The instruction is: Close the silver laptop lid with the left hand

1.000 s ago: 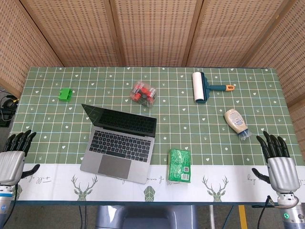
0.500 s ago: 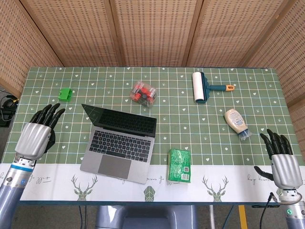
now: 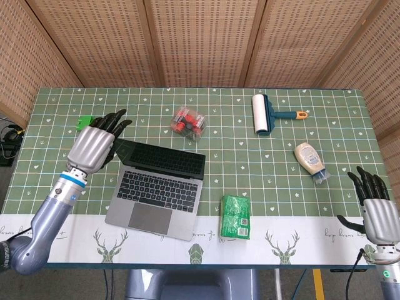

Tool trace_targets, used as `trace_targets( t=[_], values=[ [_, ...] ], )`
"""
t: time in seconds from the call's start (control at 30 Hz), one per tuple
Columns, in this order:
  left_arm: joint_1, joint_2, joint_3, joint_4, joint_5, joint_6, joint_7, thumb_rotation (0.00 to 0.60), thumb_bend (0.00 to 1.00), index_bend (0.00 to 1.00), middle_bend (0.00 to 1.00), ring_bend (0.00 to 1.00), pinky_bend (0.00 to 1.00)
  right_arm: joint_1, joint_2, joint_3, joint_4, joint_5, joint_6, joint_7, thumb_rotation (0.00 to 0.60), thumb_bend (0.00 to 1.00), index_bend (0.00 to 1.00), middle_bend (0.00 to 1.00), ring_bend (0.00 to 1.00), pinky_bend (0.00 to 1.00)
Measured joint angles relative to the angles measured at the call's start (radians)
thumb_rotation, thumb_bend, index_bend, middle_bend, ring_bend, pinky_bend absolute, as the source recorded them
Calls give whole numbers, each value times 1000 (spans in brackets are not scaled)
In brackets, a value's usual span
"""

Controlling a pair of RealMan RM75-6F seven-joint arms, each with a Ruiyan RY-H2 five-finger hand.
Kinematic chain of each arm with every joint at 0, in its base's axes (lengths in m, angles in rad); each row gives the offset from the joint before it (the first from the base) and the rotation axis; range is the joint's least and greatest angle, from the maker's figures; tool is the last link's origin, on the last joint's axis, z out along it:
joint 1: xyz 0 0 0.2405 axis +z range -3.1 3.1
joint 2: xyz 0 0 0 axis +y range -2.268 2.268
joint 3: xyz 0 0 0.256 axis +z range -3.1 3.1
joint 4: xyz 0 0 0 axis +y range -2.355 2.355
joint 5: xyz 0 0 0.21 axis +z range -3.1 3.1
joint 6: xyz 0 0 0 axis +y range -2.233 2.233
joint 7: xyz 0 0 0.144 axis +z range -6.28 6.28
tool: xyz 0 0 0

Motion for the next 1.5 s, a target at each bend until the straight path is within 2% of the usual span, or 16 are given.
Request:
trace_targets(
  t=[0.2, 0.3, 0.57, 1.0, 1.5],
  values=[
    [-107, -34, -7, 48, -123, -83, 49, 600, 1000, 157, 41, 112, 218, 2, 3, 6, 10, 16, -11, 21, 600, 103, 127, 0, 0, 0],
    [-163, -48, -1, 72, -195, -124, 72, 600, 1000, 201, 81, 139, 219, 2, 4, 7, 14, 19, -14, 28, 600, 103, 130, 0, 0, 0],
    [-293, -84, 51, 128, -344, -184, 103, 600, 1000, 244, 123, 169, 227, 3, 8, 12, 25, 30, -19, 51, 600, 103, 132, 0, 0, 0],
    [-342, -64, 112, 88, -355, -149, 57, 600, 1000, 325, 207, 229, 255, 2, 9, 7, 21, 20, -13, 51, 600, 103, 132, 0, 0, 0],
    [-350, -14, 169, 19, -334, -145, -11, 600, 1000, 355, 237, 262, 284, -4, 17, 2, 8, 9, 1, 50, 600, 103, 134, 0, 0, 0]
  ],
)
